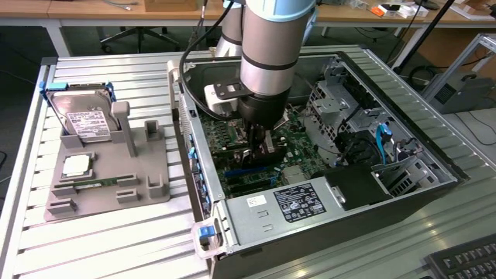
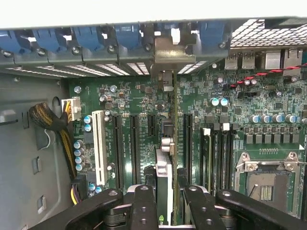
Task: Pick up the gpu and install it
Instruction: 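Insert the gpu into the slot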
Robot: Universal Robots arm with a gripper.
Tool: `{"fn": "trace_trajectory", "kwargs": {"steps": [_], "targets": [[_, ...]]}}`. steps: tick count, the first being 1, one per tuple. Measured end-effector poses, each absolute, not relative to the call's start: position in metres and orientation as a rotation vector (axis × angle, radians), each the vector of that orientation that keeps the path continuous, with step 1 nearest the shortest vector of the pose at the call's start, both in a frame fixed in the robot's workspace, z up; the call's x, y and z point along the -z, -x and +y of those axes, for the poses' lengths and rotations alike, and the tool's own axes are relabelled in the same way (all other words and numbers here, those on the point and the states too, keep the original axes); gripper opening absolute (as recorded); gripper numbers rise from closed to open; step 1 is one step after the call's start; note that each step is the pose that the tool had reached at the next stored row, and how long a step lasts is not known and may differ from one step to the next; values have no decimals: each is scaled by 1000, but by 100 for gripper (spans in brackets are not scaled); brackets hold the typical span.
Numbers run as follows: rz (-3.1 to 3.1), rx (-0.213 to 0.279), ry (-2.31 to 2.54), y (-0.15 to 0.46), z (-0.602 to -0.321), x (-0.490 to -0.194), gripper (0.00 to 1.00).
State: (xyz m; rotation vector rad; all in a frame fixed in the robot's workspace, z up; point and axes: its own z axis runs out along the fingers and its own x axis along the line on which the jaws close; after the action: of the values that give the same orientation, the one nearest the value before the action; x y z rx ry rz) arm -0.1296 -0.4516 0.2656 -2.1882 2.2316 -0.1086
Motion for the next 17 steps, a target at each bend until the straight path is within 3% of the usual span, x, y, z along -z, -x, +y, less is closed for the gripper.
{"fn": "trace_trajectory", "kwargs": {"steps": [17], "targets": [[2229,99,2183,132,-452,-260,27]]}}
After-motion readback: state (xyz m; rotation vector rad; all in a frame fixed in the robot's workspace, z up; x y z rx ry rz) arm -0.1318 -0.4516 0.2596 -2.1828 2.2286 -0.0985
